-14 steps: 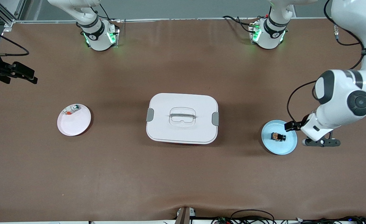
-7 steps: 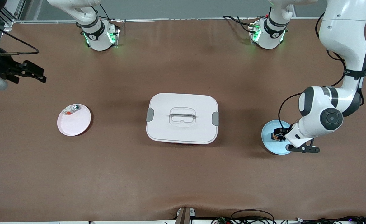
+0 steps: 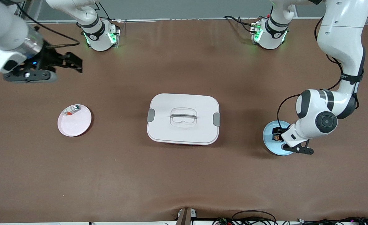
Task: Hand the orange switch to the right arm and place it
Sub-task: 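Lower the left gripper onto the switch while the right gripper rises, then lift the switch with the left gripper while the right gripper approaches, then carry the switch over the box toward the right gripper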
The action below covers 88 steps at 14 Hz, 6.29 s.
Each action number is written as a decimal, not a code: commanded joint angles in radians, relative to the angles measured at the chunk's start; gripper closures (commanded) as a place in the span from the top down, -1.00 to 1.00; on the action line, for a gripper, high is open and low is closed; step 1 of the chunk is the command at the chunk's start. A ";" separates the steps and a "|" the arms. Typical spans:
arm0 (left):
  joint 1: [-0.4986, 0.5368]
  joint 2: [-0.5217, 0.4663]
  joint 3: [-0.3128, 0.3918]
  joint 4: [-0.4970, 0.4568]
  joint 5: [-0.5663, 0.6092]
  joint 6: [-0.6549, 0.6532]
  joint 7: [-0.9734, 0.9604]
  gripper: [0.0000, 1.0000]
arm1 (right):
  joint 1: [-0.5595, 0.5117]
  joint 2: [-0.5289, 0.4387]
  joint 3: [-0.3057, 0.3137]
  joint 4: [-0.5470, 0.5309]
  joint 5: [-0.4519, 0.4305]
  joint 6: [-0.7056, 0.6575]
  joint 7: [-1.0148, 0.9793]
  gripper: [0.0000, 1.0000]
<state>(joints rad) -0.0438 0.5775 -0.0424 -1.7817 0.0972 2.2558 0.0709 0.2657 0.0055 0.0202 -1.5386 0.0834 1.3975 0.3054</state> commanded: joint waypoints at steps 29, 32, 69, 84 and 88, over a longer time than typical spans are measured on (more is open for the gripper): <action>0.013 -0.067 -0.004 0.154 -0.305 -0.263 0.107 -1.00 | 0.216 0.031 -0.011 -0.259 0.731 0.624 0.054 1.00; 0.006 -0.088 -0.004 0.203 -0.392 -0.373 0.003 -1.00 | 0.245 0.002 -0.008 -0.352 0.806 0.800 0.054 1.00; -0.085 -0.117 -0.399 0.327 -0.657 -0.487 -1.688 -1.00 | 0.560 0.327 -0.011 -0.230 0.929 1.335 0.287 1.00; -0.120 -0.111 -0.398 0.344 -0.660 -0.486 -1.691 -1.00 | 0.543 0.346 -0.013 -0.199 0.932 1.264 0.290 -0.16; -0.122 -0.111 -0.398 0.344 -0.660 -0.484 -1.691 -1.00 | 0.532 0.329 -0.013 -0.204 0.932 1.238 0.291 -0.14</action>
<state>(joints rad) -0.1588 0.4636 -0.4417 -1.4531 -0.5510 1.7760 -1.5973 0.8089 0.3492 0.0005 -1.7468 0.9998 2.6504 0.5858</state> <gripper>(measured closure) 0.273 0.573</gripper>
